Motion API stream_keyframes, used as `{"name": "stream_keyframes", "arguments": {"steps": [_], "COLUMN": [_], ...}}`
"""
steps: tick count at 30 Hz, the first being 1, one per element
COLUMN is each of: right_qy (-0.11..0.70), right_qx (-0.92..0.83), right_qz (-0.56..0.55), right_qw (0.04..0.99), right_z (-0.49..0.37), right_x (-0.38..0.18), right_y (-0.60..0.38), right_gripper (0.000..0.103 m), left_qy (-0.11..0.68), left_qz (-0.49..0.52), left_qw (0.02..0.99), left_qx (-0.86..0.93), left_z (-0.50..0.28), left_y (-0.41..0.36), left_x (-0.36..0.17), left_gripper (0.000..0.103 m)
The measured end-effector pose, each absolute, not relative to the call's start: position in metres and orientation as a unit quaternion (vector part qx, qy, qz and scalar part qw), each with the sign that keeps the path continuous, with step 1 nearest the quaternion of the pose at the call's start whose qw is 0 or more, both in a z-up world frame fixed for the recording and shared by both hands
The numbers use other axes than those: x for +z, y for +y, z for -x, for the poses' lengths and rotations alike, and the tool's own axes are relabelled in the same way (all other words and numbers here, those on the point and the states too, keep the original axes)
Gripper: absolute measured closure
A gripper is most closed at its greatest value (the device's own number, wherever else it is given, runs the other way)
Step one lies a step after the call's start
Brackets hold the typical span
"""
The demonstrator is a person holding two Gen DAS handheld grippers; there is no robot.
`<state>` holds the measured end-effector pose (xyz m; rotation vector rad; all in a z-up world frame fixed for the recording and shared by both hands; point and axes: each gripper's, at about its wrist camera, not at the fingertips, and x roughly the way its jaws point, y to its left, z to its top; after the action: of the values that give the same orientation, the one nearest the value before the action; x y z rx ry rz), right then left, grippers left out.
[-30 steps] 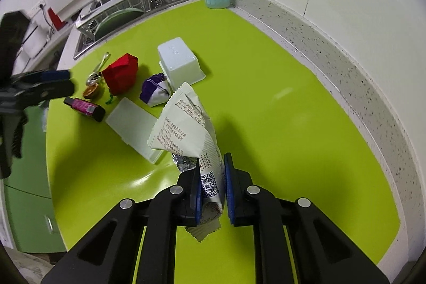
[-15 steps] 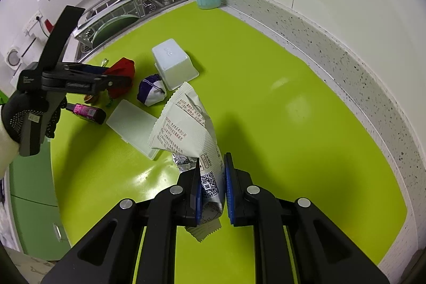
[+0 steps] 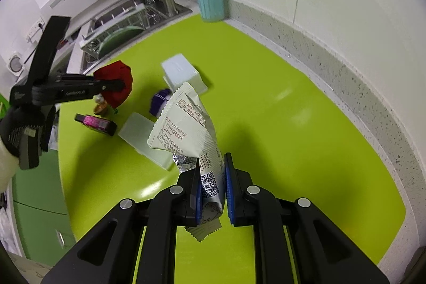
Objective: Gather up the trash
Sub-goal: 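Carry wrapper and red pouch down to the pink wastebasket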
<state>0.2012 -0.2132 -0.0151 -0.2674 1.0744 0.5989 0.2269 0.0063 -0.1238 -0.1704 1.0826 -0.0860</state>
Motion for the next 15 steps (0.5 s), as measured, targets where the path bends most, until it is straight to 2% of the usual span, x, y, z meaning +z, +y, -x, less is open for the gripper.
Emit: {"name": "stream_keyframes", "arguments": {"steps": [8,15], "right_qy": [0.456,0.428], "right_qx": [0.330,0.408], "right_qz": [0.136,0.152], "right_qw": [0.816,0.792], "right_z": [-0.155,-0.095], "right_x": [0.029,0.047], "right_y": [-0.171,-0.102], "right_gripper": [0.089,0.089], "left_qy": [0.467,0.435], "left_qz": [0.080,0.108], "left_qw": [0.881,0.894], "left_qx": [-0.018,0.027], "left_z": [-0.144,-0.049], "left_y": [0.022,0.060], "left_x": [-0.065,-0.035], "left_gripper": [0.091,0.091]}}
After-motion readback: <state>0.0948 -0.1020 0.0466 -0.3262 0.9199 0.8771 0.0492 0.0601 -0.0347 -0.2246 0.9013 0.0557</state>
